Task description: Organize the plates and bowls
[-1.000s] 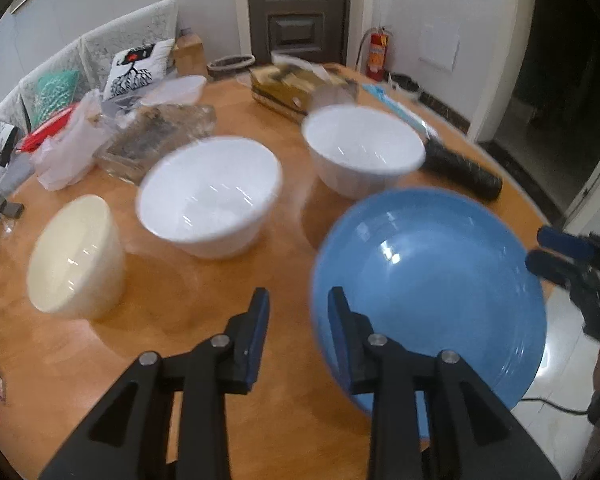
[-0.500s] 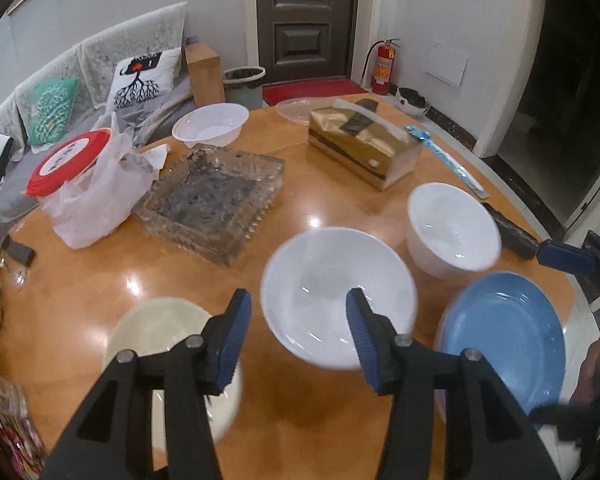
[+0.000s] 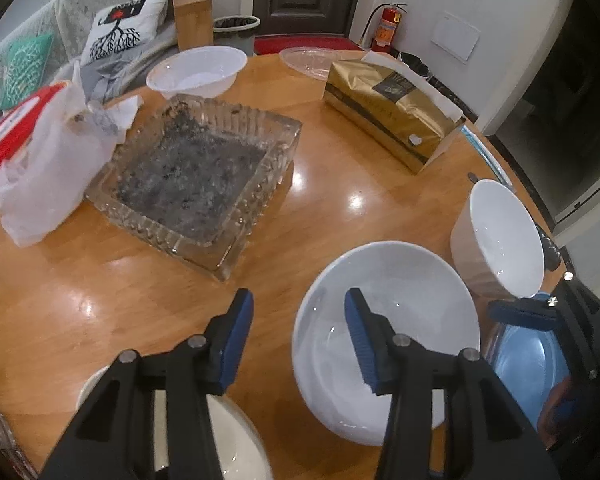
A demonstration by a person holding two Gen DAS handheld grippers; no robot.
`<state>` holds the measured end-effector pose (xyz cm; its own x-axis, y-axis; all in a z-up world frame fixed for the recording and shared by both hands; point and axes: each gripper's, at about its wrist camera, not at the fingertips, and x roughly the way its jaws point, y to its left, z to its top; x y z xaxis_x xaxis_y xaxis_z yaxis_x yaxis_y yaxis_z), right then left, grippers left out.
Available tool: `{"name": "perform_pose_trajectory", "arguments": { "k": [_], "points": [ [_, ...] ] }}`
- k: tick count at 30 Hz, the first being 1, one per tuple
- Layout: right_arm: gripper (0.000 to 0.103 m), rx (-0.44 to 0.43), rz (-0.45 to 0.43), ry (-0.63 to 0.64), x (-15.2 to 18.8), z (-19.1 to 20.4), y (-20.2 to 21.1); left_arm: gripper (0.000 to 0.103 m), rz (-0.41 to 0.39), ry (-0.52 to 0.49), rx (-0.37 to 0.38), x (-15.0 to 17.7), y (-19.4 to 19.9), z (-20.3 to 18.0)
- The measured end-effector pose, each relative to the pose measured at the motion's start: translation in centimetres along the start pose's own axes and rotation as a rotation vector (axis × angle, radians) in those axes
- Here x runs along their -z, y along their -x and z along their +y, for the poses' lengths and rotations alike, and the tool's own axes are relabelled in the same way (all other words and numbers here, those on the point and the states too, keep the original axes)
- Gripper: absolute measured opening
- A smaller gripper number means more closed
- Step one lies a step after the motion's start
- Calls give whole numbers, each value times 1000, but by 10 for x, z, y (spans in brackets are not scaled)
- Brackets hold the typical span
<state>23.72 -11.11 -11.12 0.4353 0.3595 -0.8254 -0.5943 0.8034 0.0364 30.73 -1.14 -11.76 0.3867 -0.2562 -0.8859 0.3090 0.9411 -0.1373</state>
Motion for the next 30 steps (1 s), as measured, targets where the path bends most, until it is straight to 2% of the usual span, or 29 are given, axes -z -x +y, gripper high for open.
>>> {"name": "perform_pose_trajectory", "arguments": {
  "k": [2,4,11,13,30],
  "points": [
    [101,1,15,-3,-2,-3,-5,38,5,-5,10,-1,-4,0],
    [101,4,26,-4,-3,-4,-10,30,19,-8,8,-1,-9,1],
    [101,9,63,6,-5,-5,-27,24,35,-12,34,-3,-16,-1],
    [101,13,67,6,-7,-6,-32,18,41,-14,51,-3,-17,-2],
    [97,53,49,15,-8,-6,-42,17,29,-32,36,-3,-12,-8]
  ]
}}
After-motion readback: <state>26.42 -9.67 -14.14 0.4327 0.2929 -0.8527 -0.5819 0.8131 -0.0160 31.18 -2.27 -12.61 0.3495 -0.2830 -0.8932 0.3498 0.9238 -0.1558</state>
